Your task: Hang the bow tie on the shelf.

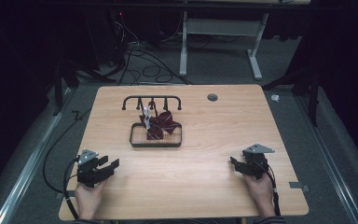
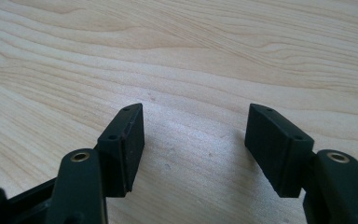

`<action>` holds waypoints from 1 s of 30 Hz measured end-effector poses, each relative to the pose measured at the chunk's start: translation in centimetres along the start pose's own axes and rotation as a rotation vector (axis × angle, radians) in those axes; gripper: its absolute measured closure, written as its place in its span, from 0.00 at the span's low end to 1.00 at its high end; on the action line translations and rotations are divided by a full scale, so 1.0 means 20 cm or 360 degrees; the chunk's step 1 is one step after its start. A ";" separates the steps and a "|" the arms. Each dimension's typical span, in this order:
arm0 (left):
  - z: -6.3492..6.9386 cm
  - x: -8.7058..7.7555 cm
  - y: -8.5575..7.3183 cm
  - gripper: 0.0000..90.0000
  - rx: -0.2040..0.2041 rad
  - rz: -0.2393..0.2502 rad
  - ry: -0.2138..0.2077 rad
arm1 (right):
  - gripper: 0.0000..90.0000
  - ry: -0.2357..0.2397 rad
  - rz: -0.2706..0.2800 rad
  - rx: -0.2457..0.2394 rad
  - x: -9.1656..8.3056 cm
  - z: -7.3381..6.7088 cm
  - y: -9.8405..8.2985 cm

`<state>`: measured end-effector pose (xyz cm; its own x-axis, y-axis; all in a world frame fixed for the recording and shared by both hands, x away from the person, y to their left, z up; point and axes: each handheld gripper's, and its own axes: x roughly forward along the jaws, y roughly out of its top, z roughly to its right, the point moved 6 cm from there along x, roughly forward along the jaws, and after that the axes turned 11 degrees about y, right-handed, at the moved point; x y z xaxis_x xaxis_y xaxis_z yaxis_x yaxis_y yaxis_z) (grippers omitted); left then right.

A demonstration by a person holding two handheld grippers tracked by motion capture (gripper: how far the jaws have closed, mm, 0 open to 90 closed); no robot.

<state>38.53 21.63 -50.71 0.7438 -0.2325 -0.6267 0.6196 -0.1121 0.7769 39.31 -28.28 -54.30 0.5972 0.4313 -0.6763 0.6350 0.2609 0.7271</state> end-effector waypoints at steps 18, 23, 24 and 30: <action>-0.03 0.07 -0.05 0.52 0.0003 -0.0037 0.0056 | 0.43 0.0000 0.0000 0.0001 0.00 0.00 0.00; -0.03 0.08 -0.06 0.51 0.0009 -0.0033 0.0075 | 0.43 0.0000 0.0000 0.0000 0.00 0.00 0.00; -0.03 0.09 -0.06 0.51 0.0010 -0.0031 0.0080 | 0.43 0.0000 0.0000 0.0001 0.00 0.00 0.00; -0.03 0.11 -0.06 0.50 0.0018 -0.0013 0.0109 | 0.43 0.0000 0.0000 0.0001 0.00 0.00 0.00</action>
<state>39.53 21.94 -53.07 0.7544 -0.1651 -0.6354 0.6231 -0.1247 0.7722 39.30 -28.28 -54.30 0.5972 0.4310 -0.6764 0.6354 0.2604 0.7270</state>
